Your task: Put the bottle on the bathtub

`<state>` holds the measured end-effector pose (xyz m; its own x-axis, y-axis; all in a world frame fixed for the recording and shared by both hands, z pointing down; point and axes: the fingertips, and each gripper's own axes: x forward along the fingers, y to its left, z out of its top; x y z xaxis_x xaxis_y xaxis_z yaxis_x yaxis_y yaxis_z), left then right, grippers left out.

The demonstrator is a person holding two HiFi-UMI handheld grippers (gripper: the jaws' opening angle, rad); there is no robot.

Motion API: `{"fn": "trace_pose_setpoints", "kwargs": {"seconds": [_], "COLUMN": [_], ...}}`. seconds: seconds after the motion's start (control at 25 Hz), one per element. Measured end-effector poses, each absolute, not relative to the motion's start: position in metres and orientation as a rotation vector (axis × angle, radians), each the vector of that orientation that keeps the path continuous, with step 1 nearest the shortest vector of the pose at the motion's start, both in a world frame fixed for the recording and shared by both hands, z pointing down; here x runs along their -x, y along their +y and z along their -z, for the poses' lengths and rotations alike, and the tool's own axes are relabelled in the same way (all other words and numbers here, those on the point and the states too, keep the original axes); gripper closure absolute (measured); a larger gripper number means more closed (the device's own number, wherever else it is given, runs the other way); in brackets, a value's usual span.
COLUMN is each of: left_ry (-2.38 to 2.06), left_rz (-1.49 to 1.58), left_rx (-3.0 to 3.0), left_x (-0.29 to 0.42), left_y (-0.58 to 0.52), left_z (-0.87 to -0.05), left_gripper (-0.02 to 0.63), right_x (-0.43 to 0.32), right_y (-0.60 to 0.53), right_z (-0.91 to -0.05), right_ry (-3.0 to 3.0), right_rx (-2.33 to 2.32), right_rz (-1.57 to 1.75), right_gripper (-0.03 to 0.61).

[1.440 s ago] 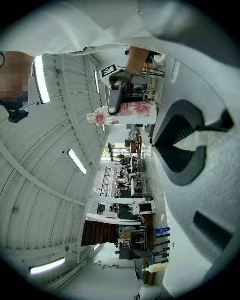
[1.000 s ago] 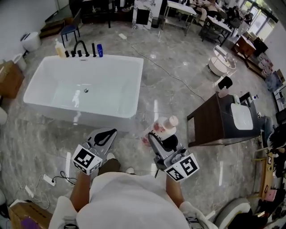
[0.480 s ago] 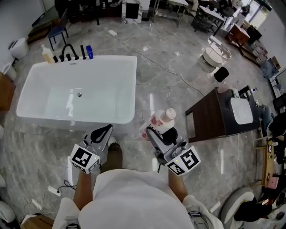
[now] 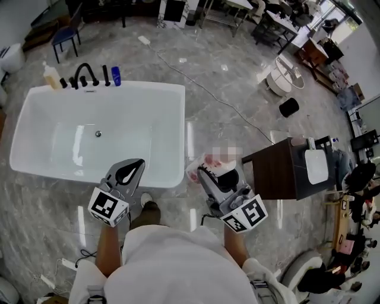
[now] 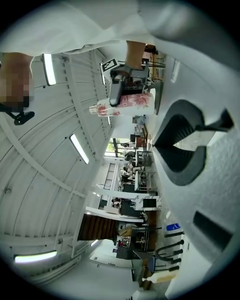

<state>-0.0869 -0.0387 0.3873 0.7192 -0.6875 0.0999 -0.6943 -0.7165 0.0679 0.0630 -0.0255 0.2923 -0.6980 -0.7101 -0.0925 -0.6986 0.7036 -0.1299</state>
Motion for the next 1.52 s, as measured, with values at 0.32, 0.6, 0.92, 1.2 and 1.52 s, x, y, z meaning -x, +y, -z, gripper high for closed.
{"fn": "trace_pose_setpoints", "kwargs": {"seconds": [0.32, 0.6, 0.92, 1.2, 1.52], "left_ry": [-1.122, -1.113, -1.128, -1.163, -1.139], "left_rz": [-0.100, -0.126, -0.159, -0.224, -0.192], "left_rx": [-2.812, -2.802, -2.767, -2.729, -2.648], "left_x": [0.132, 0.139, 0.109, 0.058, 0.042], "left_y": [-0.112, -0.139, -0.176, -0.211, -0.266], "left_z": [-0.391, -0.397, -0.409, -0.423, -0.487], "left_gripper": [0.612, 0.612, 0.612, 0.612, 0.612], "right_x": [-0.010, -0.001, -0.029, -0.066, -0.052], "right_y": [-0.098, -0.132, -0.185, -0.268, -0.386], "right_z": [-0.291, -0.292, -0.311, -0.342, -0.439], "right_ry": [2.795, 2.823, 2.855, 2.902, 2.969], "right_rx": [1.138, 1.138, 1.137, 1.064, 1.088], "right_rz": [0.150, 0.141, 0.151, 0.159, 0.194], "right_gripper": [0.339, 0.339, 0.339, 0.339, 0.339]}}
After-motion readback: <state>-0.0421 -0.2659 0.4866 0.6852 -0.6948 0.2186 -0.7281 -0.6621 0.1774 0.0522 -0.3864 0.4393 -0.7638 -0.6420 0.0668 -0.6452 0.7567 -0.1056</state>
